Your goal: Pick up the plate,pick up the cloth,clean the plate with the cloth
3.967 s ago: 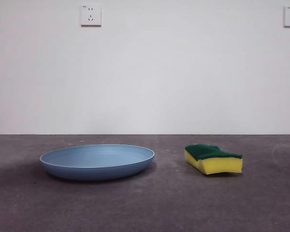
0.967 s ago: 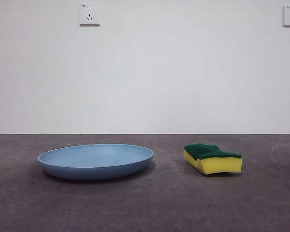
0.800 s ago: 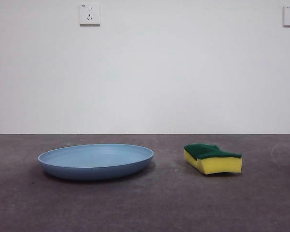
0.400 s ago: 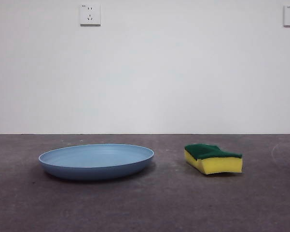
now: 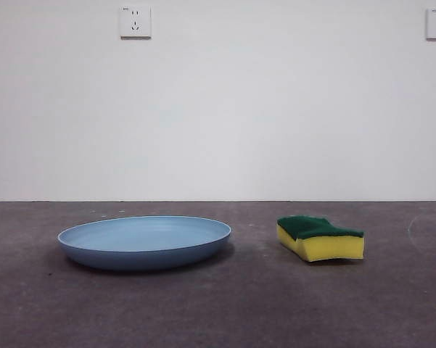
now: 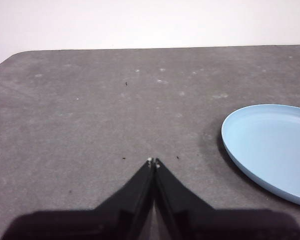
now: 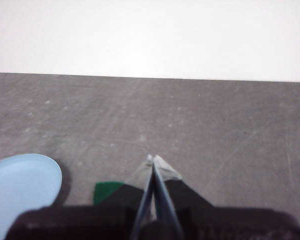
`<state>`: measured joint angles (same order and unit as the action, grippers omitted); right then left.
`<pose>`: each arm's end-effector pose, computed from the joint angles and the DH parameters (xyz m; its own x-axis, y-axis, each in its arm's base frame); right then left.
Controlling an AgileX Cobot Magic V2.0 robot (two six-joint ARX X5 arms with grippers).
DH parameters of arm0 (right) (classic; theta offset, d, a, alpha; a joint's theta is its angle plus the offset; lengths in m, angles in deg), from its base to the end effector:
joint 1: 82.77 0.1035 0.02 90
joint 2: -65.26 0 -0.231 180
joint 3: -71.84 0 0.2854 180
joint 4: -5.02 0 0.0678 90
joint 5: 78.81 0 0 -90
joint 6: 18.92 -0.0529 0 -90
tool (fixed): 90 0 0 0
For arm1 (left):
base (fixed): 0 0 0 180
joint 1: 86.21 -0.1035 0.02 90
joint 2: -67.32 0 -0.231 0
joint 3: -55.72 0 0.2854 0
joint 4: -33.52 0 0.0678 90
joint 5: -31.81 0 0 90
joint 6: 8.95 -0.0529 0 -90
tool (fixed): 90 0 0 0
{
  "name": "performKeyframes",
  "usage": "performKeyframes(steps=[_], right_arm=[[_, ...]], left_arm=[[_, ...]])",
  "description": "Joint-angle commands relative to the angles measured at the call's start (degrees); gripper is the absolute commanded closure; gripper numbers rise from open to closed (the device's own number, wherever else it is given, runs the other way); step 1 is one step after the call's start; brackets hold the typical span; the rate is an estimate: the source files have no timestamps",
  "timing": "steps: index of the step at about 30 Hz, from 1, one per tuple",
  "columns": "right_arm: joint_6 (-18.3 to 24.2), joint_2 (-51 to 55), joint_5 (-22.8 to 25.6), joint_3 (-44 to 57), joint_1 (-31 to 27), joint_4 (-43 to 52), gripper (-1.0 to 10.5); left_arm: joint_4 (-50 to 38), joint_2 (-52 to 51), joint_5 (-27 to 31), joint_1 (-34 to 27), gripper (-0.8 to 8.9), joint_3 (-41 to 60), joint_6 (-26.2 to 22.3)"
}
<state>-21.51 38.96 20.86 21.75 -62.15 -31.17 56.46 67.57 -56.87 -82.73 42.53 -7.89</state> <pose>0.1821 0.0590 0.2952 0.9603 0.1819 -0.2117 -0.1843 0.9828 0.0081 0.1857 -0.0101 0.1475 0.9841 -0.0368 -0.1736 0.0348 0.9993 -0.0142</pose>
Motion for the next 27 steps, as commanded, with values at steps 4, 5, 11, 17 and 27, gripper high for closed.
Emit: performKeyframes(steps=[4, 5, 11, 17, 27], right_arm=[[1.6, 7.7, -3.9, 13.2, -10.3, 10.5, 9.5], [1.6, 9.0, -4.9, 15.6, -11.3, 12.6, 9.5], [1.6, 15.1, -11.1, 26.3, -14.6, 17.8, 9.5], [1.6, 19.8, -11.1, 31.5, -14.6, 17.8, 9.5], [-1.0, 25.2, -11.2, 37.6, -14.6, 17.1, 9.5]], left_arm=[[-0.2, -0.1, -0.1, -0.2, 8.17, 0.9, -0.1], [-0.2, -0.1, -0.1, -0.2, 8.17, 0.9, -0.1], [-0.2, -0.1, -0.1, -0.2, 8.17, 0.9, -0.1], [-0.2, -0.1, -0.1, -0.2, 8.17, 0.9, -0.1], [-0.2, -0.1, -0.1, -0.2, 8.17, 0.9, -0.1]])
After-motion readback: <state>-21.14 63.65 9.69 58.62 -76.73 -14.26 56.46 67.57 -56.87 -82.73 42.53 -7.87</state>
